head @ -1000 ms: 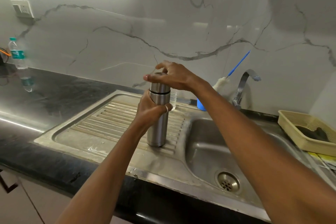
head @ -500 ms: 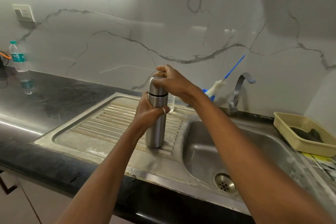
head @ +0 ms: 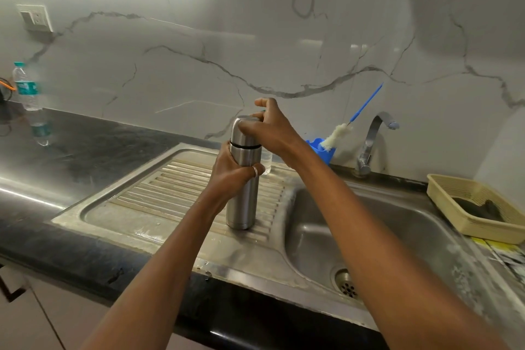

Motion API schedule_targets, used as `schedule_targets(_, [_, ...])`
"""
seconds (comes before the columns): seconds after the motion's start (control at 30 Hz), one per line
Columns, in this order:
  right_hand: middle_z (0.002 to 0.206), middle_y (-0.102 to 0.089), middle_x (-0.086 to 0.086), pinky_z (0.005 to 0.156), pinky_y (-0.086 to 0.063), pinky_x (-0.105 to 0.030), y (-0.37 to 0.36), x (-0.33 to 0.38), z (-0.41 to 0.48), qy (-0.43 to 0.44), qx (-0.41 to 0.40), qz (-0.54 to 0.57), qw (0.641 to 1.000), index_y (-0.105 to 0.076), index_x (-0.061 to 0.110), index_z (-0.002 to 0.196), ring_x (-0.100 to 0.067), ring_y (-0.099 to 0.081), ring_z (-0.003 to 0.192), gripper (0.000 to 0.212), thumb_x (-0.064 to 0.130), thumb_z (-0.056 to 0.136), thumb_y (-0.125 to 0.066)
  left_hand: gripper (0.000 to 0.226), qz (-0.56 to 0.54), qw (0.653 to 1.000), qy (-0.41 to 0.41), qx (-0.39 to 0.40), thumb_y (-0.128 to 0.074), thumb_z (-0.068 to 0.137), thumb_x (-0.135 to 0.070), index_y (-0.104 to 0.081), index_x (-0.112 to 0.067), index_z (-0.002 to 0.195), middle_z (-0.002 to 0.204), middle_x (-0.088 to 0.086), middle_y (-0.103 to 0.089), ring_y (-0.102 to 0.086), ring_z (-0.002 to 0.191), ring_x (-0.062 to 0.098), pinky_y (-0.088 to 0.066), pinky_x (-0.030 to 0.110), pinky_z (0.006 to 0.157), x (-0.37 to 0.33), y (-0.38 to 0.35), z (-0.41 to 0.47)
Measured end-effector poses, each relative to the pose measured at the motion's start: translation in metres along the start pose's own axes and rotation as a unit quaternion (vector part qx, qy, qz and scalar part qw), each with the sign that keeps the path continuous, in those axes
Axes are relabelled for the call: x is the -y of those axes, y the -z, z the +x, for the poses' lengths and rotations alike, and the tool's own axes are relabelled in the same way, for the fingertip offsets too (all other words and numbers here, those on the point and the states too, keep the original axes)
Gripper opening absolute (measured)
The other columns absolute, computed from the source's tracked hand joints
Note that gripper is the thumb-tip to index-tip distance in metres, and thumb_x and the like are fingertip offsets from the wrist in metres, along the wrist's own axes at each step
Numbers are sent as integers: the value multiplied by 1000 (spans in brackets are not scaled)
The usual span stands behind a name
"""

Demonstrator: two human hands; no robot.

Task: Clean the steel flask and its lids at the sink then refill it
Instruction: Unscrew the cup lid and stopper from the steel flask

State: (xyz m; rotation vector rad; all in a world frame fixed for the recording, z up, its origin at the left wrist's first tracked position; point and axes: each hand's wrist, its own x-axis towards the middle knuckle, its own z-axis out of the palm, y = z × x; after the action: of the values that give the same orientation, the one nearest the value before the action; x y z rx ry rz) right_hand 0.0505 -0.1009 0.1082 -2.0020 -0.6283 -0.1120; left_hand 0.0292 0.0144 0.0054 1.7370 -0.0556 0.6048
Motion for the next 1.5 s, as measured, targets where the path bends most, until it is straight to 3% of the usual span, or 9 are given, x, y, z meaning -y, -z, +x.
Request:
schedule_targets(0.2, [141, -48, -13, 101, -50, -38, -7, 2, 0, 26, -65, -113, 991, -33, 9, 147, -26, -51, 126, 98, 54, 76, -83, 69, -3, 1000, -9, 1, -86, 74, -10, -46, -26, 128, 111, 0, -65, -67, 101, 15, -58, 35, 84, 1, 0, 1])
schedule_targets(0.43, [143, -49, -13, 84, -46, -23, -3, 8, -3, 21, 0, -81, 996, -25, 12, 153, -19, -53, 111, 79, 24, 91, -72, 68, -2, 1000, 0, 6, -88, 72, -17, -48, -27, 125, 112, 1, -63, -65, 102, 17, -56, 33, 81, 3, 1, 1])
schedule_targets(0.63, [134, -52, -12, 98, -52, -38, -6, 7, -3, 27, -65, -189, 979, -34, 8, 143, -26, -55, 120, 95, 56, 76, -82, 75, -16, 1000, -4, 11, -87, 69, -16, -47, -22, 132, 113, 2, -66, -67, 103, 17, -59, 37, 85, 1, 2, 0])
schedule_targets(0.73, [118, -55, -4, 99, -52, -39, -5, 9, -5, 21, -20, -144, 989, -31, 9, 146, -22, -58, 111, 85, 39, 83, -80, 80, -11, 1000, 1, 14, -83, 61, -26, -46, -23, 132, 113, 4, -64, -68, 103, 20, -61, 41, 87, 1, 2, 0])
schedule_targets(0.83, [134, -52, -11, 99, -48, -34, -5, 11, -7, 25, 6, -111, 993, -24, 11, 154, -27, -55, 123, 83, 24, 89, -74, 79, -5, 1000, 6, 13, -82, 58, -30, -47, -25, 129, 113, 5, -64, -68, 102, 22, -61, 47, 87, 2, 3, -1])
schedule_targets(1.03, [138, -50, -14, 99, -51, -36, -9, 7, -3, 33, -56, -180, 982, -34, 8, 144, -26, -53, 123, 98, 55, 74, -85, 80, -22, 1000, -6, 19, -84, 64, -20, -47, -21, 135, 112, 3, -67, -69, 100, 17, -61, 36, 85, 0, 4, -1])
schedule_targets(1.23, [134, -55, -12, 70, -44, -11, -6, 5, -4, 16, -11, -71, 997, -27, 11, 153, -18, -57, 104, 84, 21, 86, -77, 74, -8, 1000, 2, 13, -86, 65, -22, -48, -25, 129, 112, 5, -65, -68, 101, 20, -61, 45, 87, 3, 3, 0])
schedule_targets(1.43, [141, -46, -13, 95, -48, -28, -13, 4, -4, 31, -51, -137, 989, -33, 7, 147, -23, -49, 126, 96, 48, 77, -85, 80, -25, 999, -10, 21, -81, 64, -16, -47, -19, 137, 110, 6, -70, -72, 99, 20, -62, 39, 86, 1, 3, 0])
schedule_targets(1.5, [133, -53, -11, 88, -48, -23, -12, 4, -4, 27, -50, -134, 989, -34, 7, 144, -19, -53, 117, 91, 42, 78, -86, 80, -25, 999, -7, 19, -81, 63, -16, -47, -19, 136, 110, 8, -70, -73, 98, 21, -62, 41, 86, 2, 3, 0])
